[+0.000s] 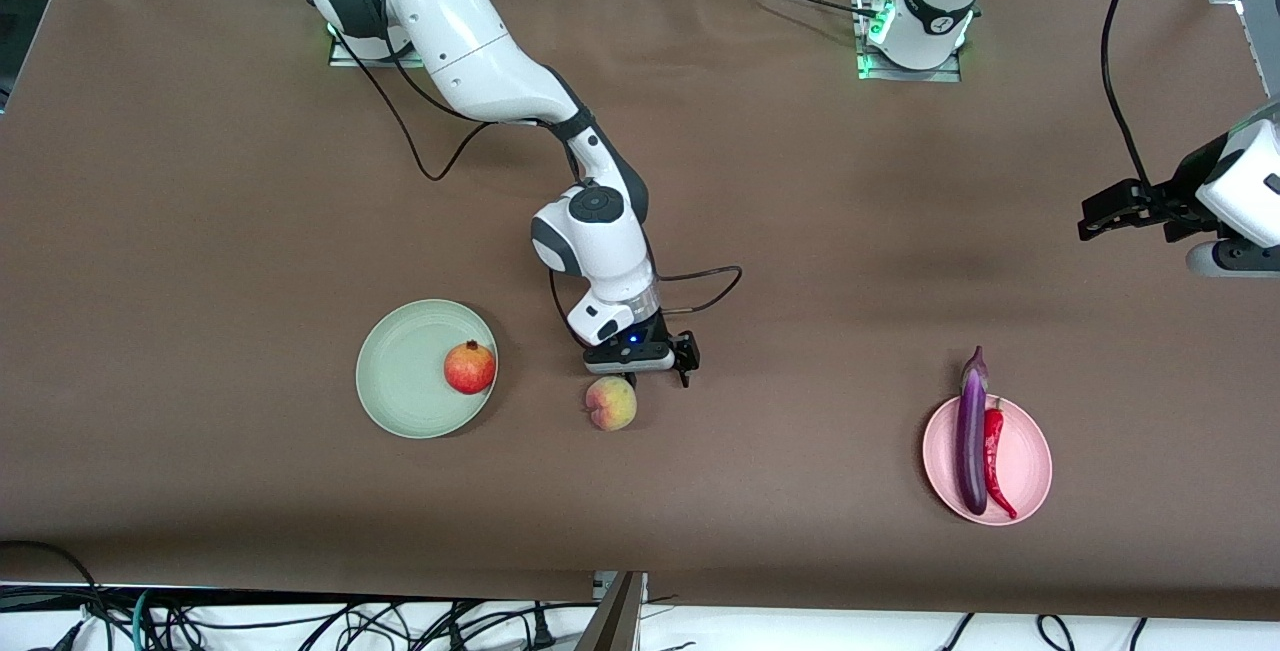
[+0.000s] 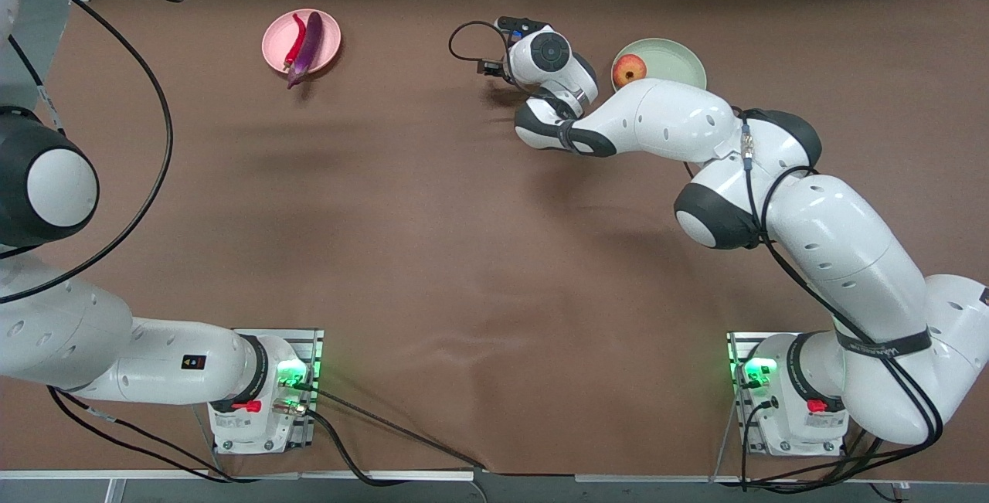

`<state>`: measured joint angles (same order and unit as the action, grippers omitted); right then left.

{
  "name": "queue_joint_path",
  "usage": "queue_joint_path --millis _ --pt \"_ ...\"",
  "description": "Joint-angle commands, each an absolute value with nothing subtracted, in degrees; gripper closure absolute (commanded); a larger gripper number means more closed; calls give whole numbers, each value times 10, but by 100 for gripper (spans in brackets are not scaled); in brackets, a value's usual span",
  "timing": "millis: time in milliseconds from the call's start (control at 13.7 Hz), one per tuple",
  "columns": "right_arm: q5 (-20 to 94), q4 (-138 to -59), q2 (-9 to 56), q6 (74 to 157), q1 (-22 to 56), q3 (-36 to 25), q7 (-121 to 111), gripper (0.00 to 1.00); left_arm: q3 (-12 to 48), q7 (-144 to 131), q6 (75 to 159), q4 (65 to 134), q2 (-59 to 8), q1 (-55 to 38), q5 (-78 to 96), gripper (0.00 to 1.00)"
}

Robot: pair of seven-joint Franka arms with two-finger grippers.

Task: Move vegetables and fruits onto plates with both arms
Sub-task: 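Lower the right gripper and close it on the peach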

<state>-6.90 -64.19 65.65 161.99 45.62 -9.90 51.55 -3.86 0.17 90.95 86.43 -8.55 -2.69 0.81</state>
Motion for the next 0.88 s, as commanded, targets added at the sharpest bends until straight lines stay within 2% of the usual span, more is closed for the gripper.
queue_joint_path --millis 0,439,805 --pt "-83 -642 666 1625 451 -123 490 1 -35 -4 905 859 -91 -25 -5 0" --pt "-88 -737 634 1621 449 -161 480 1 -38 -4 905 853 -94 -25 -3 0" --pt "-86 -744 632 1624 437 -178 445 1 -38 -3 905 847 -95 -25 0 0"
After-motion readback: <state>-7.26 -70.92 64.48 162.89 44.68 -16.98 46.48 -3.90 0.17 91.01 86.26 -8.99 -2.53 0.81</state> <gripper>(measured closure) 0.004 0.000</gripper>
